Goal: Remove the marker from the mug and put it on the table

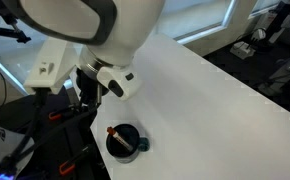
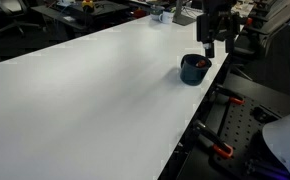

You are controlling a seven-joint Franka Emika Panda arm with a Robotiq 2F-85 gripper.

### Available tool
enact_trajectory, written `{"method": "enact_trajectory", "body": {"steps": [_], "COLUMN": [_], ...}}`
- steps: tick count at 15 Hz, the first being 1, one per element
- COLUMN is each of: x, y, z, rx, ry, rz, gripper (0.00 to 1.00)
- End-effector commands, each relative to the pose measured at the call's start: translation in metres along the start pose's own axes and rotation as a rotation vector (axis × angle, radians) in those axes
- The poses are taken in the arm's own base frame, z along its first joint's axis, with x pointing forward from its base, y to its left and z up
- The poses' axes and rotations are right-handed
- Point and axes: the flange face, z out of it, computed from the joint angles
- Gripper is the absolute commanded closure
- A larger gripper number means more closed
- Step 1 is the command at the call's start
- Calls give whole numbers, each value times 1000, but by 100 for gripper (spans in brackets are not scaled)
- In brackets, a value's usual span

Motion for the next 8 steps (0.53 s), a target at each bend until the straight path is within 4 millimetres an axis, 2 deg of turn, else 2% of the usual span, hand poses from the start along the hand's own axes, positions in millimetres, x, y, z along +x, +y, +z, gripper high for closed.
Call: {"method": "enact_trajectory", "body": {"steps": [1,8], "x": [2,14], "y": [4,14], "z": [3,8], "rx": [4,9], "ry": [-10,-37], "rz": [11,43], "gripper": [0,0]}}
